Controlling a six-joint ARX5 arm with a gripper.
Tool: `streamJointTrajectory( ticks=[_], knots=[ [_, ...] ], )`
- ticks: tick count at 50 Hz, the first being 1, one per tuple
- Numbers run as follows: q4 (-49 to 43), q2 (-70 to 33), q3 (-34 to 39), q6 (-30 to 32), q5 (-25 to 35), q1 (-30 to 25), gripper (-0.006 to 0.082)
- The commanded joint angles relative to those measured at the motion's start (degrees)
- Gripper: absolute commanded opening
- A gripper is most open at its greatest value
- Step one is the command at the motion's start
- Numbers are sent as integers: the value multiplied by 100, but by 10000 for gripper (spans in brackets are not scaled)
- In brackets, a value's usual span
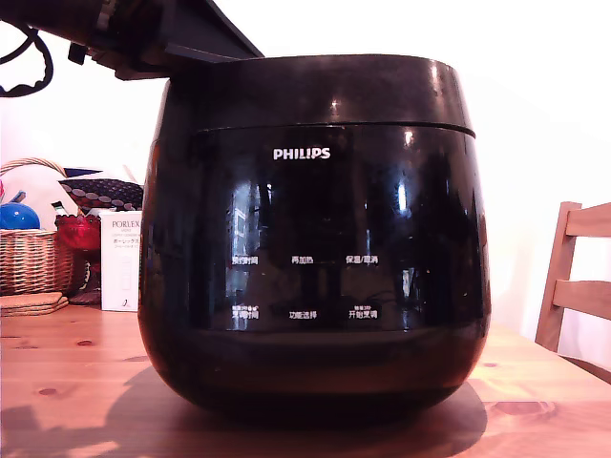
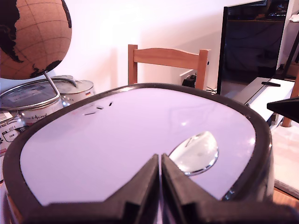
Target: Close the rice cooker by pressing the lid down with medium force
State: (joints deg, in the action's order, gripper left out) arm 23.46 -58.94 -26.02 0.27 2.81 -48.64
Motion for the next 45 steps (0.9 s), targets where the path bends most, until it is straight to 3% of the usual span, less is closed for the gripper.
streamJointTrajectory(
  ticks=[1, 17, 45],
  knots=[
    [-476, -518, 710, 13, -28, -13, -24],
    [503, -511, 640, -28, -24, -11, -24],
    [249, -507, -835, 245, -28, 382, -24]
  ],
)
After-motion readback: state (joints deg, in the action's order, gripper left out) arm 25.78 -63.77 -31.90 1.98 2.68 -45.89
